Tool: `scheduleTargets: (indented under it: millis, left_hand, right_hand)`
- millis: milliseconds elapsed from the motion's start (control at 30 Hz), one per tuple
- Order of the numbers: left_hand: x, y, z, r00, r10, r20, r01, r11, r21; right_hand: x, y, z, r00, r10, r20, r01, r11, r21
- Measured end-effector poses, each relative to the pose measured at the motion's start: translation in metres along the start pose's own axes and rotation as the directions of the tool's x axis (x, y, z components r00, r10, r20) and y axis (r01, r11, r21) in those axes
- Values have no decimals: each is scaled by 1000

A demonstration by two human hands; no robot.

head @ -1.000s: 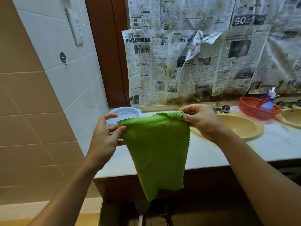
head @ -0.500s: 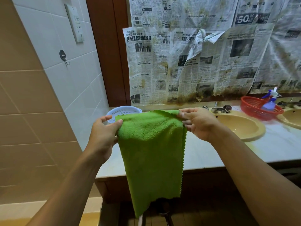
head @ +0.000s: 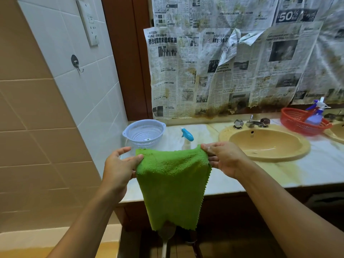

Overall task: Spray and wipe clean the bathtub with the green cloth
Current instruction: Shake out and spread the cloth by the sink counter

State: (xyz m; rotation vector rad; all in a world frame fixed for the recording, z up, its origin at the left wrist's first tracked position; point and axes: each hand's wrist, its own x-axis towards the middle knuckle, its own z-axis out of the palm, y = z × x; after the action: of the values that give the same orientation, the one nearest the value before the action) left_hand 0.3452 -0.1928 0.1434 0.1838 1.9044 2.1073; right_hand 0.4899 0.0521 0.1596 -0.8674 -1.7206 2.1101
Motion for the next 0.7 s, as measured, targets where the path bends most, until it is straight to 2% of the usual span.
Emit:
scheduleTargets:
  millis: [100,167,200,267,333,433,533,633,700]
  left_hand:
    - [13,17,1,999,40,-17,-41,999,-31]
    - [20,27,-1,993,92,78,-80,986,-149]
    - [17,23,-4,981,72,179,-46,988,-146]
    - [7,-13,-12,934,-138,330,123,990,65]
    - [-6,-58,-19,897,-332,292,259,930,259]
    - [-5,-96,-28,901,-418,114,367,877,309]
    - [5,-100,-32,878,-468,98,436,867,240]
    - [10,-94,-34,876,-429,221,387,898,210]
    - [15,-92,-38,890,-372,263,348,928,136]
  right_hand:
    - [12,-17,9,999,-47,-5,47,996,73]
    - [18,-31,11,985,-140,99,118,971,206]
    - [19,-29,11,973,-138,187,105,979,178]
    - [18,6,13,956,-10,293,24,999,-44]
    - [20,55,19,973,122,195,-73,968,-241]
    - [29,98,24,982,188,-18,-182,915,-360]
    - [35,103,26,961,267,-67,-275,930,-244]
    - [32,94,29,960,277,38,-271,955,-120]
    - [34,86,25,965,202,170,-199,979,-32]
